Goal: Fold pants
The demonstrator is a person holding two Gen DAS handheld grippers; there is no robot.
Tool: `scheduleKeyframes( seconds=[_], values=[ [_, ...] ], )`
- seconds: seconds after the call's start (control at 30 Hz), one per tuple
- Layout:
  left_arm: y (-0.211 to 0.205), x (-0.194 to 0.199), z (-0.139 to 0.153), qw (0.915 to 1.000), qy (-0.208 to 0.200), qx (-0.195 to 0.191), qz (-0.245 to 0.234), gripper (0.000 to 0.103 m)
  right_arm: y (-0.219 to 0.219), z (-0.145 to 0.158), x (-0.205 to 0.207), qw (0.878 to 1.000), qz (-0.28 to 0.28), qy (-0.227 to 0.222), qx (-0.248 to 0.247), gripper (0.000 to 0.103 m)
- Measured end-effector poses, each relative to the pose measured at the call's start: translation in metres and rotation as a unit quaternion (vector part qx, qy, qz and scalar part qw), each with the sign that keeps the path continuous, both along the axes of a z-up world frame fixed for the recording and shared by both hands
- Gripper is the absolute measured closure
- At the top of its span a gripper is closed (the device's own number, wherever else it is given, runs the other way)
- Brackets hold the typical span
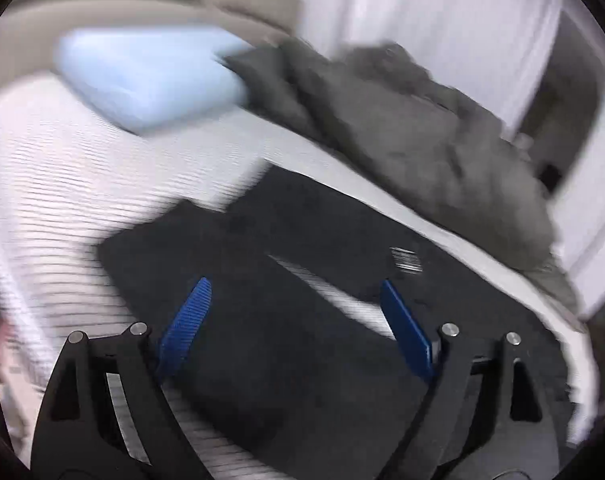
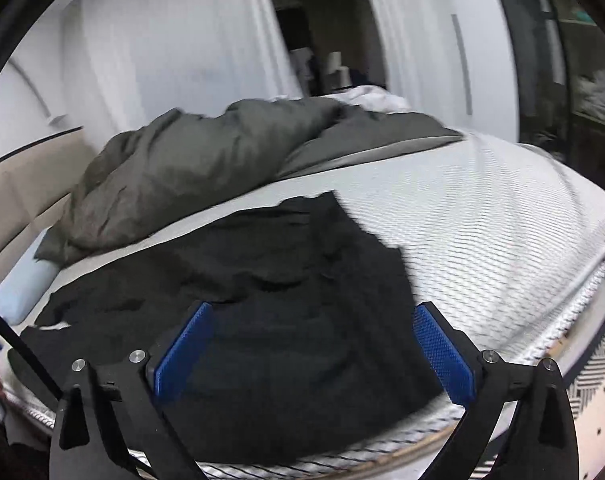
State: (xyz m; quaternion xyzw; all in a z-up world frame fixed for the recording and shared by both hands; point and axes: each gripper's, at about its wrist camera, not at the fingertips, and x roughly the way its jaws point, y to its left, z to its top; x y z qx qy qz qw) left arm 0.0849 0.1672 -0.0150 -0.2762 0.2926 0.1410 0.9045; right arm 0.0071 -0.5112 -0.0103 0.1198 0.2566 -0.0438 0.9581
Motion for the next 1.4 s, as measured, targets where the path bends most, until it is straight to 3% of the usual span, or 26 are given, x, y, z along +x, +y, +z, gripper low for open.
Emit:
scheduleKeyframes(
  seconds=[0.07,0.17,0.27,0.37,0.43,0.47,0.5,0.57,0.67,0.77,0.87,0.93,1.0,1.03,1.1,1.17,1.23,1.27,1.3,1.37,1.4],
  values=[
    [0.000,0.044,-0.013,0.9952,0.033,-0.080,-0.045,0.019,0.011,0.000,0.013,1.000,0.010,0.004,0.005,0.001],
    [0.006,0.094,-0.047,0.9818,0.102,-0.157,-0.035,0.025,0.023,-0.002,0.029,0.999,0.032,0.005,0.011,0.001],
    [0.015,0.116,-0.062,0.9779,0.109,-0.178,-0.017,0.027,0.033,0.001,0.038,0.999,0.047,0.005,0.000,0.001],
    [0.032,0.125,-0.069,0.9750,0.101,-0.197,0.016,0.040,0.035,0.003,0.042,0.998,0.051,0.010,-0.024,0.001],
    [0.046,0.128,-0.073,0.9714,0.081,-0.217,0.051,0.057,0.033,0.005,0.048,0.998,0.049,0.013,-0.039,0.001],
    [0.051,0.131,-0.074,0.9723,0.083,-0.209,0.064,0.085,0.028,0.005,0.044,0.998,0.047,0.016,-0.042,0.001],
    [0.053,0.132,-0.074,0.9745,0.082,-0.197,0.069,0.102,0.024,0.005,0.049,0.998,0.043,0.020,-0.045,0.001],
    [0.061,0.132,-0.073,0.9799,0.069,-0.167,0.084,0.103,0.016,0.004,0.059,0.997,0.037,0.036,-0.052,0.001],
    [0.076,0.127,-0.061,0.9832,0.053,-0.119,0.128,0.102,0.001,0.003,0.081,0.996,0.031,0.060,-0.064,0.001],
    [0.085,0.130,-0.062,0.9780,0.085,-0.124,0.145,0.099,-0.019,0.001,0.108,0.995,0.020,0.087,-0.047,0.001],
    [0.085,0.121,-0.050,0.9766,0.089,-0.121,0.154,0.086,-0.036,0.001,0.136,0.994,0.029,0.102,-0.017,0.001],
    [0.074,0.112,-0.034,0.9822,0.073,-0.103,0.139,0.068,-0.043,0.003,0.161,0.993,0.048,0.107,0.006,0.001],
    [0.055,0.097,-0.018,0.9882,0.047,-0.071,0.127,0.034,-0.051,0.001,0.194,0.991,0.056,0.116,0.036,0.002],
    [0.044,0.092,-0.012,0.9912,0.034,-0.049,0.118,0.029,-0.053,0.000,0.205,0.990,0.057,0.121,0.047,0.002],
    [0.023,0.092,-0.005,0.9959,0.026,-0.012,0.086,0.025,-0.063,-0.011,0.244,0.984,0.056,0.149,0.082,0.016],
    [0.006,0.100,-0.004,0.9979,0.037,0.025,0.046,0.025,-0.069,-0.023,0.274,0.979,0.045,0.177,0.088,0.019],
    [0.002,0.113,-0.015,0.9954,0.072,0.049,0.040,0.025,-0.074,-0.037,0.302,0.974,0.031,0.208,0.082,0.055],
    [0.003,0.116,-0.023,0.9941,0.089,0.046,0.040,0.025,-0.074,-0.043,0.314,0.969,0.040,0.227,0.084,0.094],
    [0.007,0.123,-0.030,0.9932,0.103,0.040,0.039,0.025,-0.072,-0.044,0.325,0.967,0.052,0.236,0.078,0.097],
    [0.014,0.125,-0.042,0.9909,0.122,0.027,0.050,0.025,-0.065,-0.028,0.336,0.978,0.045,0.206,0.012,0.098],
    [0.017,0.124,-0.046,0.9907,0.122,0.019,0.057,0.025,-0.068,-0.022,0.342,0.981,0.033,0.193,0.006,0.098]
  ],
)
